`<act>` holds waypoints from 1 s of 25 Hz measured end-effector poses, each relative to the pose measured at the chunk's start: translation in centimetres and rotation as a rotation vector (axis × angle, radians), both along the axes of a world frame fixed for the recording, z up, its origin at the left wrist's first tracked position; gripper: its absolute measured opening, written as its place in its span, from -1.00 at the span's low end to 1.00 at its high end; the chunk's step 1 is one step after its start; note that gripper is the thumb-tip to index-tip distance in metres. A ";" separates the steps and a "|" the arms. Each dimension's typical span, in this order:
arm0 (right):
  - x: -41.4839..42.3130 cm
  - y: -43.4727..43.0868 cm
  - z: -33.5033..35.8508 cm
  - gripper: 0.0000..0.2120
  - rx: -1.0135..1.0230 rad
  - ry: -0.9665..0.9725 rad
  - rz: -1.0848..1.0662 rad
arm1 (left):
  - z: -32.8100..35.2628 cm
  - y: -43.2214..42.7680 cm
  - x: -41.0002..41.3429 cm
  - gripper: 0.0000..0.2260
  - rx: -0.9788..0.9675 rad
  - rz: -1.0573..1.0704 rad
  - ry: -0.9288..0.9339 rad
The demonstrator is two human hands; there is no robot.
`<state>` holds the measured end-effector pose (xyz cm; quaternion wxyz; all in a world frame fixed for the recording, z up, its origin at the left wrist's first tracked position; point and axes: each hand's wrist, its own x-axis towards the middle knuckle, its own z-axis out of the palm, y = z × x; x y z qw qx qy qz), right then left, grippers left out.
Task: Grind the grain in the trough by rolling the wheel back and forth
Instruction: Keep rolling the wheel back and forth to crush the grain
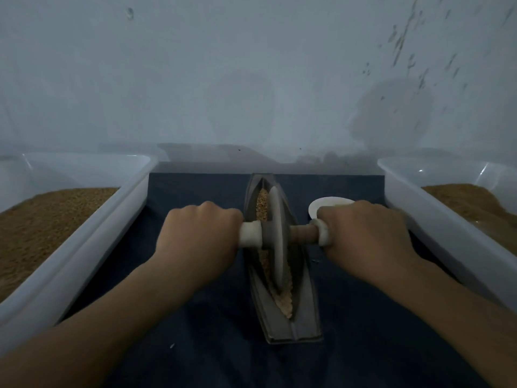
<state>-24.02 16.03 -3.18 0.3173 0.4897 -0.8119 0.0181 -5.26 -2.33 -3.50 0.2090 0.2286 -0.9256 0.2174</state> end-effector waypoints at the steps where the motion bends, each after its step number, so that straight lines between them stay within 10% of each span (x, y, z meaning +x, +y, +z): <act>1: -0.8 -1.4 -0.5 -0.77 0.036 -0.029 -0.060 | -0.3 -0.8 -1.3 -0.70 0.015 0.039 0.001; 8: -2.6 -5.1 0.9 -0.79 0.035 -0.205 -0.091 | 1.9 -2.5 -4.5 -0.92 0.117 0.091 0.002; 14: 0.3 1.3 0.2 -0.76 -0.063 0.060 0.103 | 0.2 1.0 1.3 -0.52 -0.030 -0.076 0.078; 20: -2.8 -5.3 -0.2 -0.79 -0.031 -0.130 -0.066 | 1.1 -2.0 -4.7 -0.95 0.042 0.106 0.015; 25: -2.1 -3.0 -0.4 -0.80 0.010 -0.242 -0.023 | 1.4 -1.7 -3.7 -0.86 0.007 0.069 -0.019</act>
